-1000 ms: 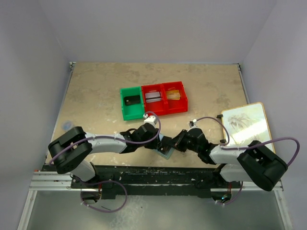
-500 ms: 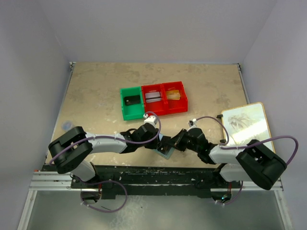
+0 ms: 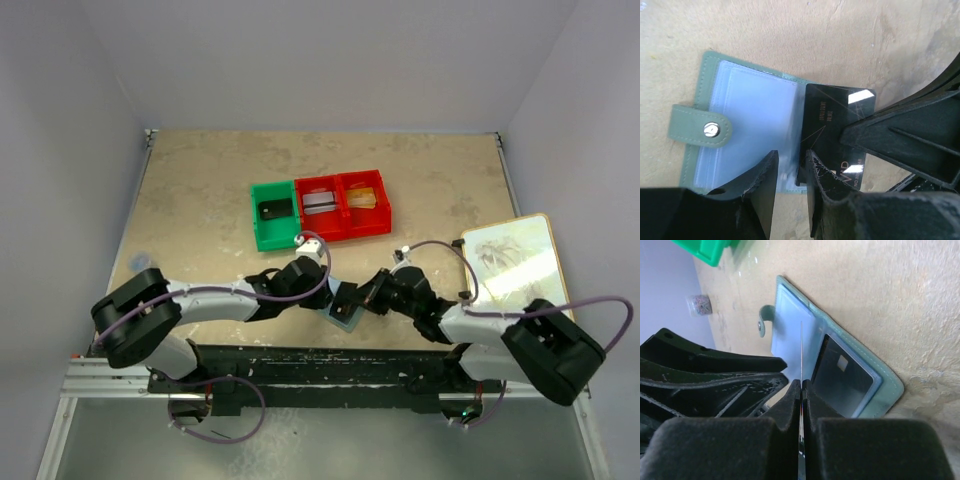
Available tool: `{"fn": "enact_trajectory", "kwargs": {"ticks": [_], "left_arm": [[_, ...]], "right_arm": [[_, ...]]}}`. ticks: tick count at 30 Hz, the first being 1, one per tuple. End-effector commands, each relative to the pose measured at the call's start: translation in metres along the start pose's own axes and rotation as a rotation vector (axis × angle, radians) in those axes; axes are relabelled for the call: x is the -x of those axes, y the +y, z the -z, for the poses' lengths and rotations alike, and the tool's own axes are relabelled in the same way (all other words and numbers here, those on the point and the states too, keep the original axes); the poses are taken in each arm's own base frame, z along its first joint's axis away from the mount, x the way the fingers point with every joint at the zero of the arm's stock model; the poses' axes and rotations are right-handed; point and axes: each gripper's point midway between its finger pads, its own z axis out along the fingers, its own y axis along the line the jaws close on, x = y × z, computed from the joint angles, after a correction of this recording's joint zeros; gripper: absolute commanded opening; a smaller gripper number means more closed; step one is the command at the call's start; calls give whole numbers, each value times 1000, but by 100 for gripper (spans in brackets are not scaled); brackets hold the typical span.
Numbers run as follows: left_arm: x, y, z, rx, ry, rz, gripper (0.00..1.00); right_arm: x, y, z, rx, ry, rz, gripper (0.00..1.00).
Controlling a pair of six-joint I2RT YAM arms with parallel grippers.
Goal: Take the credit cards out of the card holder
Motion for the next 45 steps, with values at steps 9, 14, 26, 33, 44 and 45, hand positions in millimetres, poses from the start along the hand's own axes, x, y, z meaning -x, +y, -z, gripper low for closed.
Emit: {"fn": "enact_trajectory", "kwargs": {"ticks": [9, 14, 26, 33, 44, 45], "left_arm": [[73, 48, 72, 224, -399, 79, 50], [98, 81, 120, 423, -508, 63, 67], [166, 110, 250, 819, -691, -59, 69], [170, 122, 273, 790, -755, -62, 71], [169, 167, 283, 860, -760, 122, 73], [168, 170, 278, 858, -735, 135, 73]], "right_arm": [[38, 49, 34, 103, -176, 255, 0], [56, 90, 49, 217, -265, 425, 0], [87, 186, 61, 375, -403, 858, 0], [89, 215, 34, 332, -399, 1024, 0], [93, 258, -39, 182, -308, 1258, 0], [92, 258, -48, 168, -293, 1298, 0]]}}
